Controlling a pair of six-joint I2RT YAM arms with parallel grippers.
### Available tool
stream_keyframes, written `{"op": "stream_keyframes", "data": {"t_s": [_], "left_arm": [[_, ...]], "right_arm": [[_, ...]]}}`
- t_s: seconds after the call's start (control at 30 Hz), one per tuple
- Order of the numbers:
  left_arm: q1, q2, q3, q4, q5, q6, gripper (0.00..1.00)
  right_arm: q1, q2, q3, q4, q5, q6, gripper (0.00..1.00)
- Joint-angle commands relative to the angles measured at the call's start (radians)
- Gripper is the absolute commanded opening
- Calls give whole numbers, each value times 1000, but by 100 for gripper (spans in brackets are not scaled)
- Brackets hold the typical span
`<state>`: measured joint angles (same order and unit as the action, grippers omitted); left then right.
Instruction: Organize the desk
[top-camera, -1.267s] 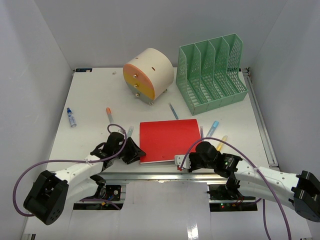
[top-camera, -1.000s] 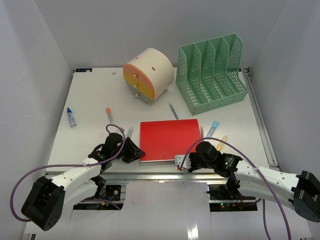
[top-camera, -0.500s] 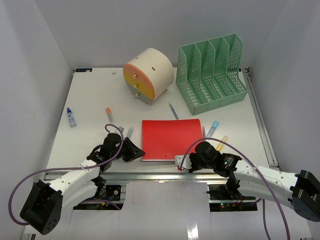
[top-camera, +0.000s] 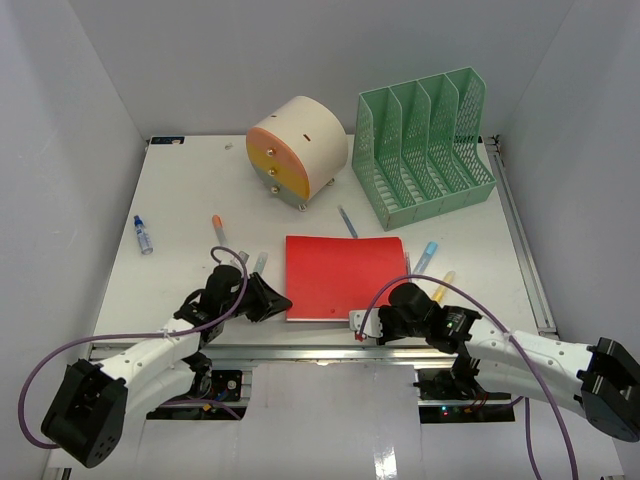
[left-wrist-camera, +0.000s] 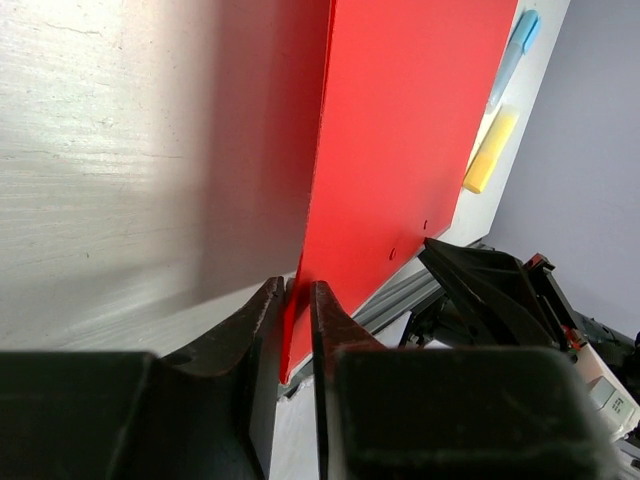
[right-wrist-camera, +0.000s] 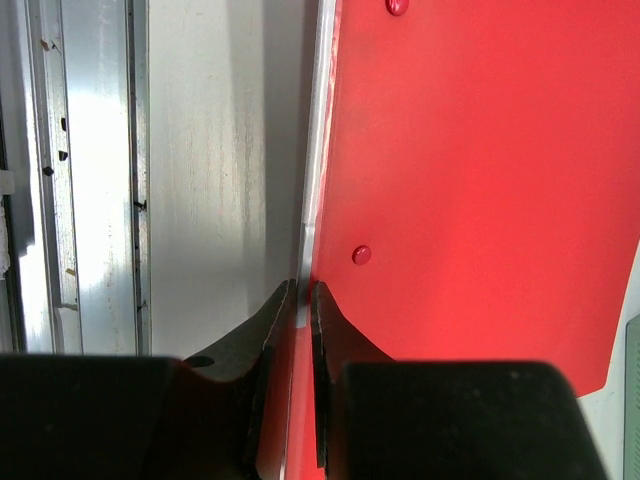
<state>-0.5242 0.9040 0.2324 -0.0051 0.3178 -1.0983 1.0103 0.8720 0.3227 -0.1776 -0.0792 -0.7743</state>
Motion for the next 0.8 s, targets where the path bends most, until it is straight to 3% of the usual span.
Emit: {"op": "stream_keyframes", "data": {"t_s": [0.0, 0.27, 0.77], "left_arm": [[-11, 2, -4, 127, 152, -19, 38], [-11, 11, -25, 180, 197, -22, 41], [-13, 9, -62, 250, 236, -60, 35]], "right_arm": [[7, 29, 35, 59, -74, 0, 15], [7, 65, 43, 69, -82, -13, 15], [7, 165, 98, 101, -92, -16, 17]]}}
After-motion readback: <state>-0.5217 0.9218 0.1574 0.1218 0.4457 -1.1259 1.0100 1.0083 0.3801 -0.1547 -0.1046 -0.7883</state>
